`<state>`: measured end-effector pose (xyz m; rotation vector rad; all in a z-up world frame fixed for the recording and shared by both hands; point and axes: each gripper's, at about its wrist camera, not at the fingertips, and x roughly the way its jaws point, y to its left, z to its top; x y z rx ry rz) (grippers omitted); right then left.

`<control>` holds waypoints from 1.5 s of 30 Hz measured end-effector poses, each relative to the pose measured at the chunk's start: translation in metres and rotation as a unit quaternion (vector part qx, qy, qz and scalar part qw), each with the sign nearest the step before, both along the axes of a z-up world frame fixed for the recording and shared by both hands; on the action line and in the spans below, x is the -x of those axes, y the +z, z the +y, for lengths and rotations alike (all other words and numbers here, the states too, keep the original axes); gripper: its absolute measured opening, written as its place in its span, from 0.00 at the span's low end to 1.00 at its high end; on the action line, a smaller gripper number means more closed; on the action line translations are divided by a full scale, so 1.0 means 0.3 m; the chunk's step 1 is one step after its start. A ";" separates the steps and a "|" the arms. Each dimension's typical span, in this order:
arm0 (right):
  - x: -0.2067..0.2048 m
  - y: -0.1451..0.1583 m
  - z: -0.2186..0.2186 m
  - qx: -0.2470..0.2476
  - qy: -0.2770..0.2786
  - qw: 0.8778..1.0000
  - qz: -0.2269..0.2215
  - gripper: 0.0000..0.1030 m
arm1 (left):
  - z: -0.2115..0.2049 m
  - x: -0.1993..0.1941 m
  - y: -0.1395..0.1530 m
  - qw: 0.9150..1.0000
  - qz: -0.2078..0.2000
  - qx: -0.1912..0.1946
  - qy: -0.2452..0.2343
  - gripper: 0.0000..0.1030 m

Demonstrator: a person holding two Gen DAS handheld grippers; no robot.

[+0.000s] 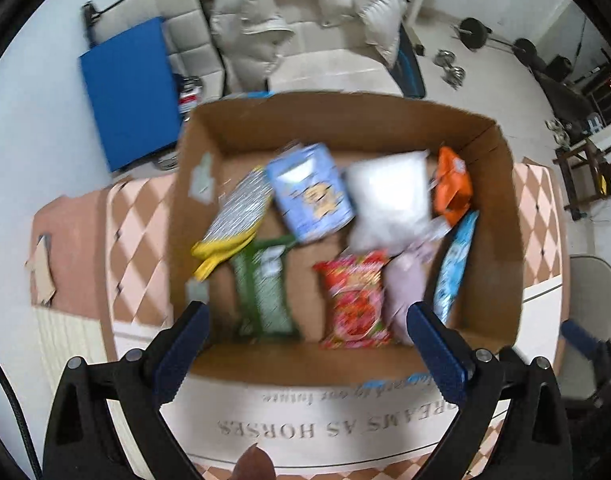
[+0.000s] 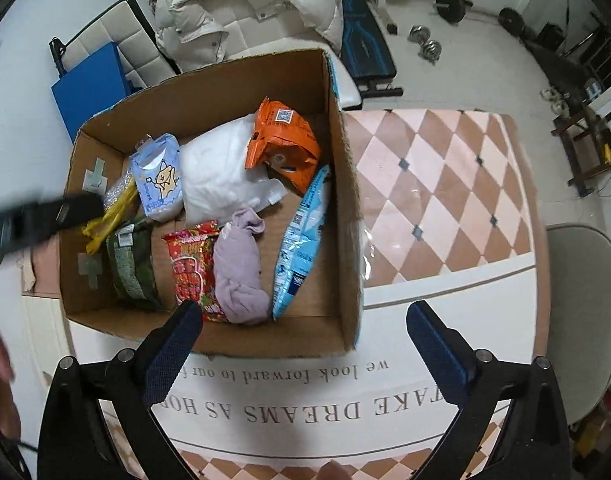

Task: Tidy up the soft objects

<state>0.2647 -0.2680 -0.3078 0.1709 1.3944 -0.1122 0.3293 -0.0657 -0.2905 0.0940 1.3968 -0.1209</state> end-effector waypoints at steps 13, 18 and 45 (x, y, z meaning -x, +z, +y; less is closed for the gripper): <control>0.115 0.061 0.071 0.023 0.023 0.999 -0.026 1.00 | 0.074 0.207 0.038 0.999 -0.045 -0.016 0.022 0.98; 0.129 0.100 0.074 0.026 0.022 0.999 -0.038 1.00 | 0.075 0.233 0.073 0.998 -0.053 -0.008 0.031 0.98; 0.861 0.836 0.123 0.044 0.039 0.971 -0.234 1.00 | 0.148 0.937 0.684 0.977 -0.206 0.012 0.049 0.98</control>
